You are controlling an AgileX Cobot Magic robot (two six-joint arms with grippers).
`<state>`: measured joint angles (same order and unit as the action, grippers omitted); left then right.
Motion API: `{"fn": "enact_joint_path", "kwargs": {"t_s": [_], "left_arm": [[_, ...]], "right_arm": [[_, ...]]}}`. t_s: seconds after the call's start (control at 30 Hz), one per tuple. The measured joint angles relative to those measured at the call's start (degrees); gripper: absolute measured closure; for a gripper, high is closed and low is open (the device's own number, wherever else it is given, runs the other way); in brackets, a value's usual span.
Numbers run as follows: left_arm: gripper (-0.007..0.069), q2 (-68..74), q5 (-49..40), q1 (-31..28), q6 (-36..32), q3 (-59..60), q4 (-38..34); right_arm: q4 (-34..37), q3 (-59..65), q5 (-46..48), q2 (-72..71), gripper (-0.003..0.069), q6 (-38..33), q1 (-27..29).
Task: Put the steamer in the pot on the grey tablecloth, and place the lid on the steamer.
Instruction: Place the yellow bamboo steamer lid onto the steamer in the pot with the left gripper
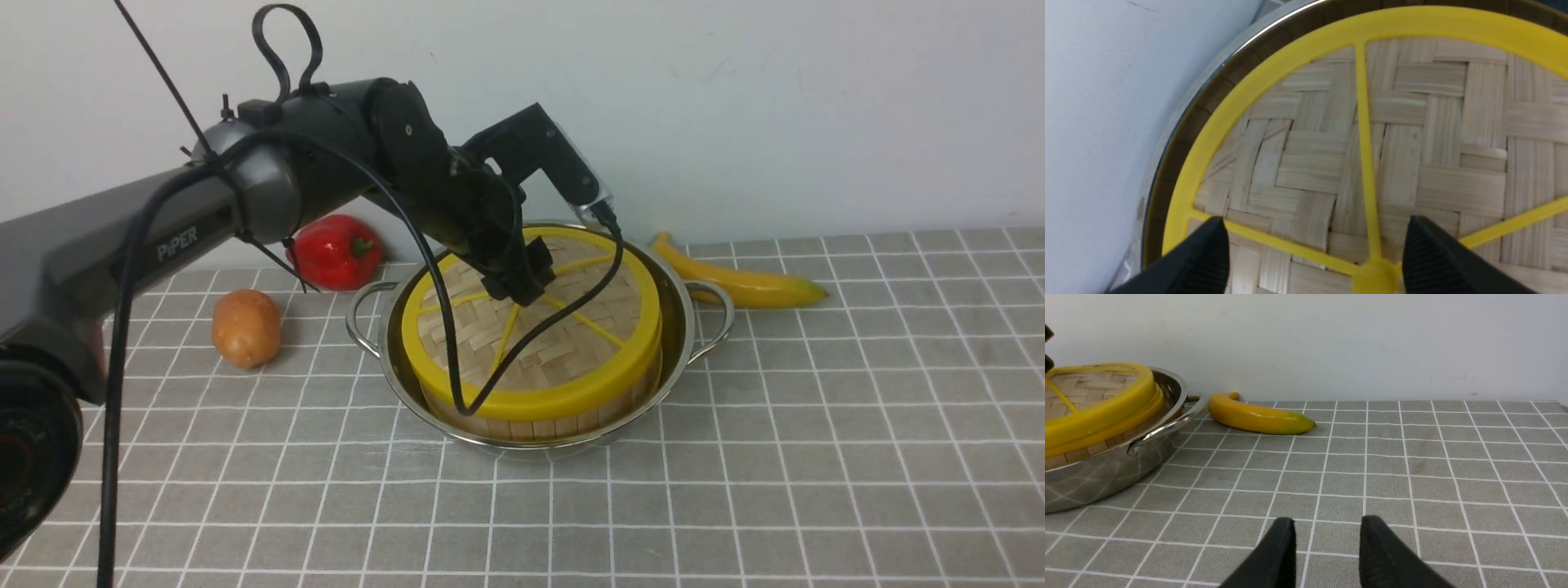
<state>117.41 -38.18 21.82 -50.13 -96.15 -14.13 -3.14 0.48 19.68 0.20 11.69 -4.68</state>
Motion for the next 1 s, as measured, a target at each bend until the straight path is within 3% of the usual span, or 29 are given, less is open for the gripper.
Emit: {"fn": "enact_joint_path", "kwargs": {"t_s": [0.2, 0.37, 0.4, 0.47, 0.57, 0.67, 1.0], "left_arm": [[0.0189, 1.11, 1.37, 0.05, 0.02, -0.06, -0.65], [0.0363, 1.34, 2.35, 0.22, 0.02, -0.06, -1.18], [0.0442, 1.34, 3.65, 0.22, 0.02, -0.06, -0.85], [0.0527, 1.34, 4.23, 0.22, 0.02, -0.06, -0.53], [0.0620, 1.34, 4.31, 0.22, -0.03, -0.06, -0.36], [0.0647, 1.40, 4.31, 0.22, -0.91, -0.06, -0.36], [0.0625, 1.50, 4.47, 0.03, 0.07, -0.06, 0.93]], "right_arm": [[0.00, 0.00, 0.00, 0.00, 0.0416, 0.00, 0.00], [0.00, 0.00, 0.00, 0.00, 0.0416, 0.00, 0.00], [0.00, 0.00, 0.00, 0.00, 0.0416, 0.00, 0.00], [0.00, 0.00, 0.00, 0.00, 0.0416, 0.00, 0.00], [0.00, 0.00, 0.00, 0.00, 0.0416, 0.00, 0.00], [0.00, 0.00, 0.00, 0.00, 0.0416, 0.00, 0.00], [0.04, 0.00, 0.00, 0.00, 0.0416, 0.00, 0.00]]}}
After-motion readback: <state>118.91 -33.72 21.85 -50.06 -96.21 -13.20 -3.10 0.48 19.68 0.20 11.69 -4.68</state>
